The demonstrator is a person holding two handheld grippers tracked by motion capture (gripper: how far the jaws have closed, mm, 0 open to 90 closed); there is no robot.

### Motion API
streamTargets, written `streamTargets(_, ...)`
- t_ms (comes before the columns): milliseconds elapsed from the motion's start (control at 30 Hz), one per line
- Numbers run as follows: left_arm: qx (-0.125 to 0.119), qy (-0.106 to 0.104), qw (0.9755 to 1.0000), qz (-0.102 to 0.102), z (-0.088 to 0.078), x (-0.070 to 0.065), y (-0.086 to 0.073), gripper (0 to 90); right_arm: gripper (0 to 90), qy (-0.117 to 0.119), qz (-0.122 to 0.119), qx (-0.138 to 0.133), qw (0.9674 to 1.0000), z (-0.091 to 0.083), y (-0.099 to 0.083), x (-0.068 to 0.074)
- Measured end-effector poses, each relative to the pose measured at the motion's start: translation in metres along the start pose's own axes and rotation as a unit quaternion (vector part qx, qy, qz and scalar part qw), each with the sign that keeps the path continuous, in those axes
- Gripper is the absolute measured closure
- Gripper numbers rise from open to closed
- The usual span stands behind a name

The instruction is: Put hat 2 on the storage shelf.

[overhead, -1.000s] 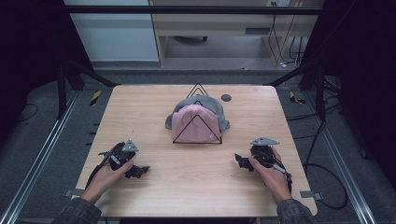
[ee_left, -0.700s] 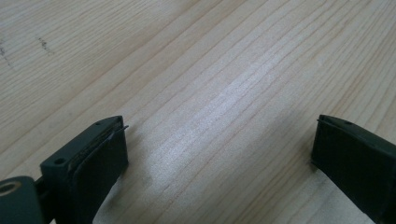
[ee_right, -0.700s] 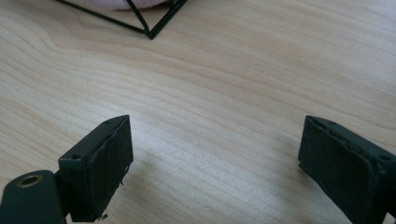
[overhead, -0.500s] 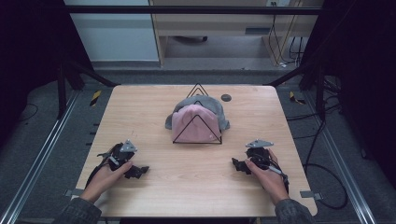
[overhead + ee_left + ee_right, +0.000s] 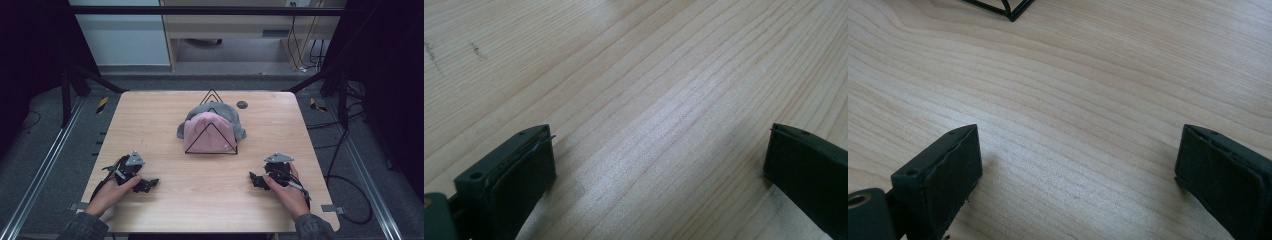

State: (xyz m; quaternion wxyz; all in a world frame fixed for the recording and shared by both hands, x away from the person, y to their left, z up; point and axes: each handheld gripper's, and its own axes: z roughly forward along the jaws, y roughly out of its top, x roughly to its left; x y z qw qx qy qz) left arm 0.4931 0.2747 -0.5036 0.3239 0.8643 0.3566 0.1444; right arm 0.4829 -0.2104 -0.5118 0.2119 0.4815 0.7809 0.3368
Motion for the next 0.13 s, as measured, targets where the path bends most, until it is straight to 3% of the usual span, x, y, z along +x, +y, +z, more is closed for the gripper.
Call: streamTargets(133, 0.000, 0.000, 1.0000, 0.000, -0.0001, -0.0002, -0.0001, 0.0, 3.8, 0.003, 0.002, 0.000, 1.0000, 0.0007, 0.0003, 0.0004)
